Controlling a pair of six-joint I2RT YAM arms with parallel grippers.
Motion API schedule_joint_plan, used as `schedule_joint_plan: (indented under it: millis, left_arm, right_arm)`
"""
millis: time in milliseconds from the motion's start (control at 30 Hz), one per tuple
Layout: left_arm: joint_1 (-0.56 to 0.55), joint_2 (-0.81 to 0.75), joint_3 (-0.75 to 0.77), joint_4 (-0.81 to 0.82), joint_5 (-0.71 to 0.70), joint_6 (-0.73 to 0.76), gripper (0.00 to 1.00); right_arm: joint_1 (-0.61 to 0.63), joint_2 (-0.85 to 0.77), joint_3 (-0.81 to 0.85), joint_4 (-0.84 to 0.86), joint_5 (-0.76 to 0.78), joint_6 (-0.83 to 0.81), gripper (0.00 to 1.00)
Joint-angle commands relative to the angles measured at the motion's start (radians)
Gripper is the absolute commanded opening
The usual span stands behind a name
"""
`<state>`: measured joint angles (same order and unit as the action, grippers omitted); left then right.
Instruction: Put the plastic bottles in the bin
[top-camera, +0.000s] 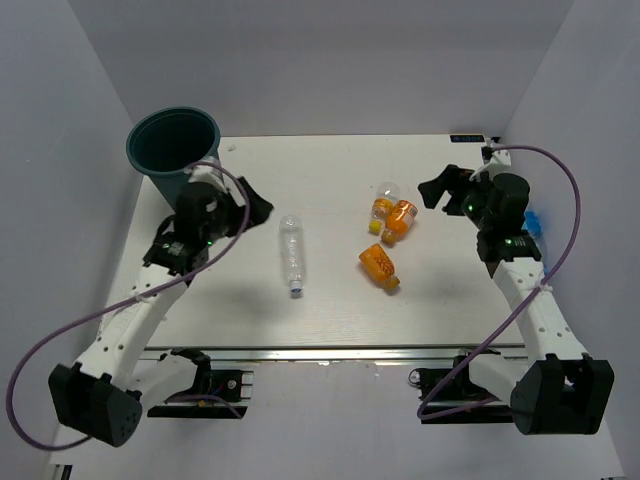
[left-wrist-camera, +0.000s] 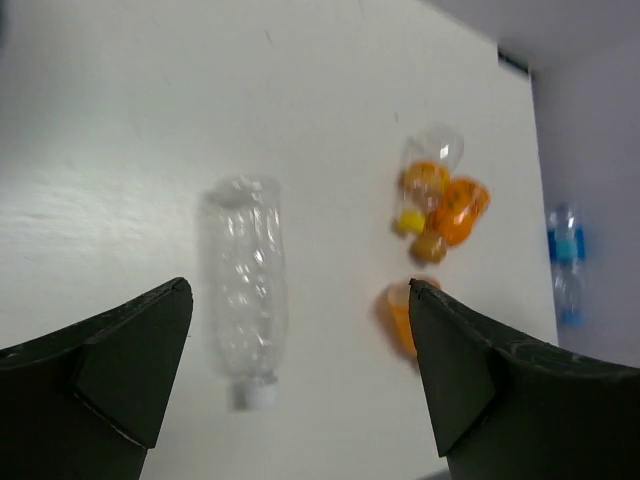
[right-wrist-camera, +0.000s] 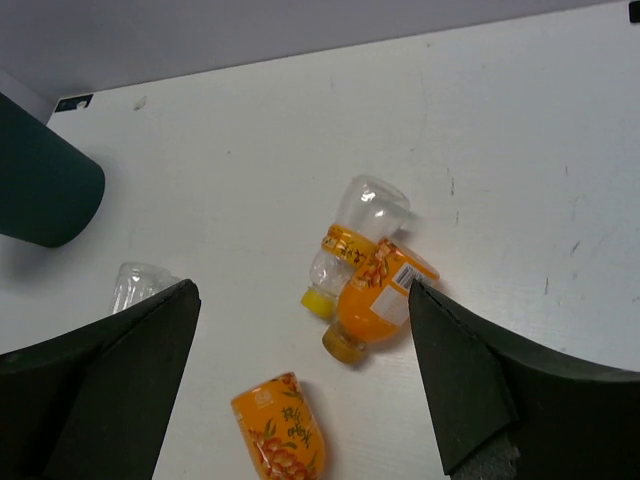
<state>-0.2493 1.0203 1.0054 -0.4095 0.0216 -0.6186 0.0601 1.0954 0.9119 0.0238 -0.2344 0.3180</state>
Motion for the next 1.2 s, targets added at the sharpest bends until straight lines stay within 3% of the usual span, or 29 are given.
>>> schedule_joint_plan:
  millis: [0, 200, 400, 567, 733, 833, 967, 1000, 1067, 1167]
  left_arm:
    - [-0.157, 0.055, -0.048, -0.005, -0.046, -0.03, 0.98]
    - [-0.303, 0.315, -0.057, 0.032, -0.166, -0.047, 0.98]
    - [-0.349, 0.568, 0.012, 0.092, -0.169, -0.02, 0.98]
    - [-0.354, 0.676, 0.073, 0.025, -0.276, -0.016, 0.98]
    - [-0.36, 0.71, 0.047, 0.046, -0.264, -0.041, 0.98]
    - [-0.36, 0.701, 0.041, 0.048, -0.276, -0.044, 0.84]
    - [-0.36, 0.684, 0.048, 0.032, -0.293, -0.039, 0.54]
    - [-0.36, 0.681, 0.042, 0.032, -0.276, -0.043, 0.43]
    - [-0.36, 0.669, 0.01, 0.049, -0.249, -0.055, 0.33]
    - [-0.36, 0.623, -0.001, 0.04, -0.242, -0.064, 0.28]
  right_arm:
    - [-0.003, -0.066, -0.054, 0.037, 0.012, 0.02, 0.89]
    - [-0.005, -0.14, -0.14, 0.085, 0.044, -0.026, 0.89]
    - [-0.005, -0.169, -0.194, 0.153, 0.089, -0.02, 0.89]
    - [-0.005, -0.18, -0.199, 0.114, 0.142, -0.036, 0.89]
    - [-0.005, -0.17, -0.203, 0.116, 0.164, -0.036, 0.89]
    - [-0.005, -0.163, -0.199, 0.105, 0.161, -0.033, 0.89]
    - [-0.005, -0.16, -0.199, 0.096, 0.19, -0.036, 0.89]
    - [-0.005, -0.16, -0.197, 0.093, 0.193, -0.037, 0.89]
    - [-0.005, -0.164, -0.197, 0.093, 0.196, -0.043, 0.89]
    - [-0.005, -0.169, -0.192, 0.091, 0.193, -0.056, 0.89]
